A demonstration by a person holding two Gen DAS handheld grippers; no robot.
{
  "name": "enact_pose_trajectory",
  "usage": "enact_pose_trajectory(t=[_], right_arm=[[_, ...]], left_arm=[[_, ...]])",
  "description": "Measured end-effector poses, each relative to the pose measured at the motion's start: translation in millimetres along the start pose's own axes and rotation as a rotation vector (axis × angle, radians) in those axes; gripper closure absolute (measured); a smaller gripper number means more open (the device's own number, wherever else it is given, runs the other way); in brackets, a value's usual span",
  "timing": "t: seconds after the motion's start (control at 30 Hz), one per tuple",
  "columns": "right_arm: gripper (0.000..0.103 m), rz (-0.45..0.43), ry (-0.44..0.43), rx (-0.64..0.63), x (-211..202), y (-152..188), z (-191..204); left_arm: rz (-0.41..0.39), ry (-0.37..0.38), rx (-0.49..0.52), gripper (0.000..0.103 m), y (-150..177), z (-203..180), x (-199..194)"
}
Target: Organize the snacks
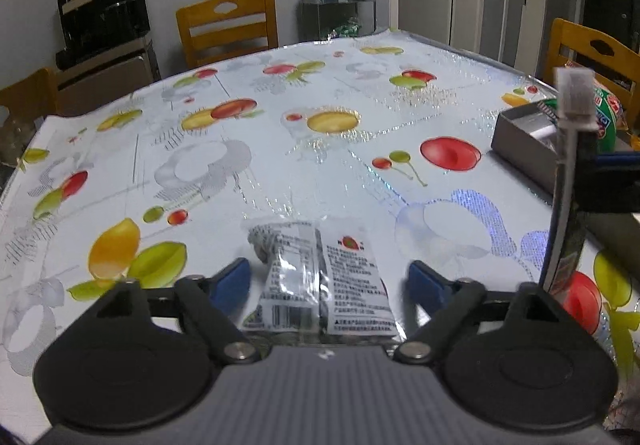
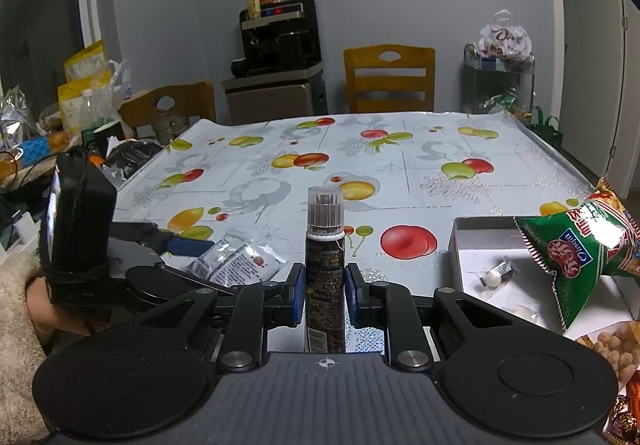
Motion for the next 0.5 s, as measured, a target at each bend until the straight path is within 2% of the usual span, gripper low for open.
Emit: enact_pose_trajectory(t=[0.03,0.1,0.13,0.37,0.5], right_arm=[[0.099,0.001,-0.005,-0.001,0,0,0],[0.099,0.000,-0.002,-0.004,0,-1,1],[0.099,0.003,0.006,-0.016,2,-1,2],[0.098,0.044,0.003,0.015,11,4,1],[0.089,0.082,-0.003,0.077,16,6,-7]], left_arm=[[-0.001,0.003,-0.009,0.028,0,1,0],[-0.005,0.002,-0.015,0.036,0,1,-2],[-0.010,0.000,-0.013,0.043,0,1,-2],[-0.031,-0.006,-0.005,0.052,1,0,-6],[-0.053,-0.010,-0.011,0.058,2,2,-13]])
Point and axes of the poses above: each gripper's, at about its wrist camera, not at the fingertips, and x roughly the way its jaws point, z to its left, y to its underside, the point moved 6 cm from there along x, roughly the way its jaws point, and after that the axes turned 4 degrees about z, right-handed, at the moved point
